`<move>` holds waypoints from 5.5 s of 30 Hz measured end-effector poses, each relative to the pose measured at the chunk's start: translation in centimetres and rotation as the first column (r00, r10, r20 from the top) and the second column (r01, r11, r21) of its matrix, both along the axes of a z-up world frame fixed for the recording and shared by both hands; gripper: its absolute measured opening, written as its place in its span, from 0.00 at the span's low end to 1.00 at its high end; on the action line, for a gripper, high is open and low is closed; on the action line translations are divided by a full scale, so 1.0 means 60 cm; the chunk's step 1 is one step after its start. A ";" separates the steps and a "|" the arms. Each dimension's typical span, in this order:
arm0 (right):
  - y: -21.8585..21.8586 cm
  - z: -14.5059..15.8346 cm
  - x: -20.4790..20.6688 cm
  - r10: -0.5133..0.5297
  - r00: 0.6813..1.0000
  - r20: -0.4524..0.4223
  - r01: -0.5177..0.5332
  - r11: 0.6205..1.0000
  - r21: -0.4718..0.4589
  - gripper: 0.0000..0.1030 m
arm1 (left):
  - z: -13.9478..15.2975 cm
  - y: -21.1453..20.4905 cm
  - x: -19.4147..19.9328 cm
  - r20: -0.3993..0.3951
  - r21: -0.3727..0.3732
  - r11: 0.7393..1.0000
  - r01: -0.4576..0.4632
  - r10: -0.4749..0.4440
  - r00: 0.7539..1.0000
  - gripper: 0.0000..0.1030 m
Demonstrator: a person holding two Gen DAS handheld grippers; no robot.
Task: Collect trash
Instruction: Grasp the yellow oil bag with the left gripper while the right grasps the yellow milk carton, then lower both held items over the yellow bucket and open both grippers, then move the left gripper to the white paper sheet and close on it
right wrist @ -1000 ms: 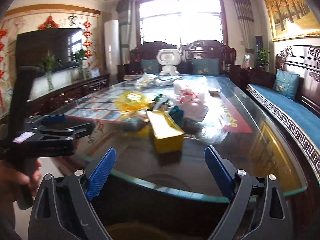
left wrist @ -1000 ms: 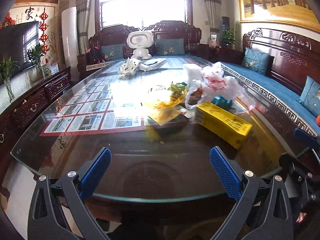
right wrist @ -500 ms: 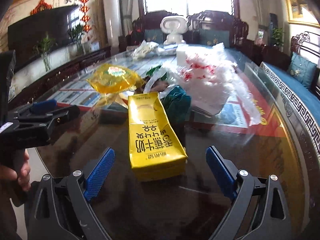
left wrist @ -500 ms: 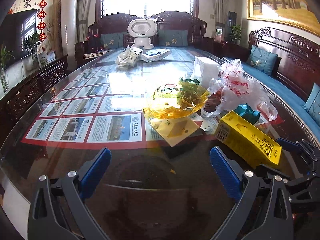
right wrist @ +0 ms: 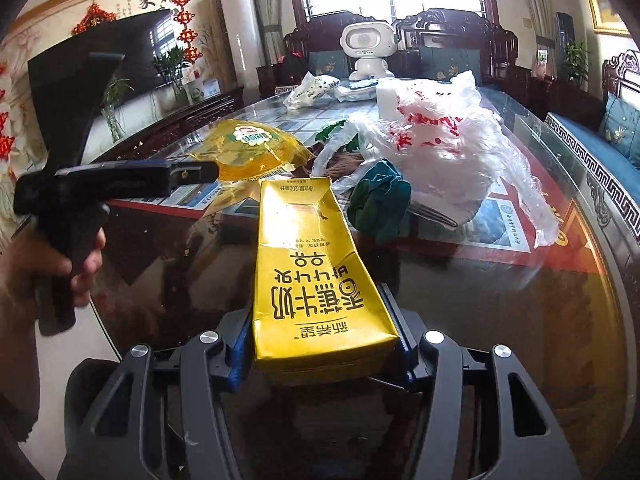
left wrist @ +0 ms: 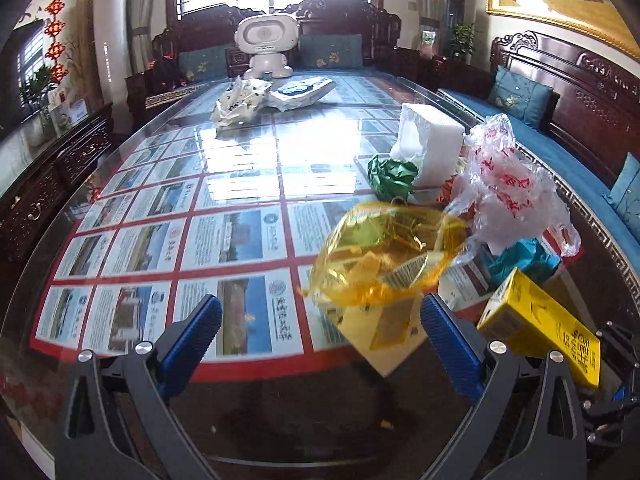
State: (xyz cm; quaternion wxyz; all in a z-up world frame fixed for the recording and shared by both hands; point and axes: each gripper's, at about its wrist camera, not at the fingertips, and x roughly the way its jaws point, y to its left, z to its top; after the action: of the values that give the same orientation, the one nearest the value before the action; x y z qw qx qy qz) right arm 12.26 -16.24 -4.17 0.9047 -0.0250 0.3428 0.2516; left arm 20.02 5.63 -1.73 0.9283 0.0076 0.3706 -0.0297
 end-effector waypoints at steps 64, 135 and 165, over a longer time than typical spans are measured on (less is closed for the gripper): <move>-0.102 -0.071 -0.388 -0.043 0.984 -0.175 0.053 0.997 0.057 0.51 | -0.302 -0.180 -0.451 -0.420 -0.162 0.942 0.295 -0.336 0.843 0.09; -0.048 0.049 -0.107 0.021 0.997 0.072 -0.034 0.981 0.189 0.92 | -0.048 -0.099 0.064 -0.135 0.260 0.962 0.079 -0.045 0.990 0.96; -0.022 0.055 -0.039 0.019 1.000 0.023 -0.022 0.988 0.153 0.92 | -0.050 -0.116 0.066 -0.187 0.145 0.942 0.301 -0.273 0.944 0.92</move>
State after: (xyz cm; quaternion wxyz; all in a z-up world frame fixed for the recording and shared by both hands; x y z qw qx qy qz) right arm 9.92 -17.58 -0.90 0.9050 0.0384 0.3125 0.2862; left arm 23.96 -1.35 -4.72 0.8761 0.1390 0.4419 -0.1337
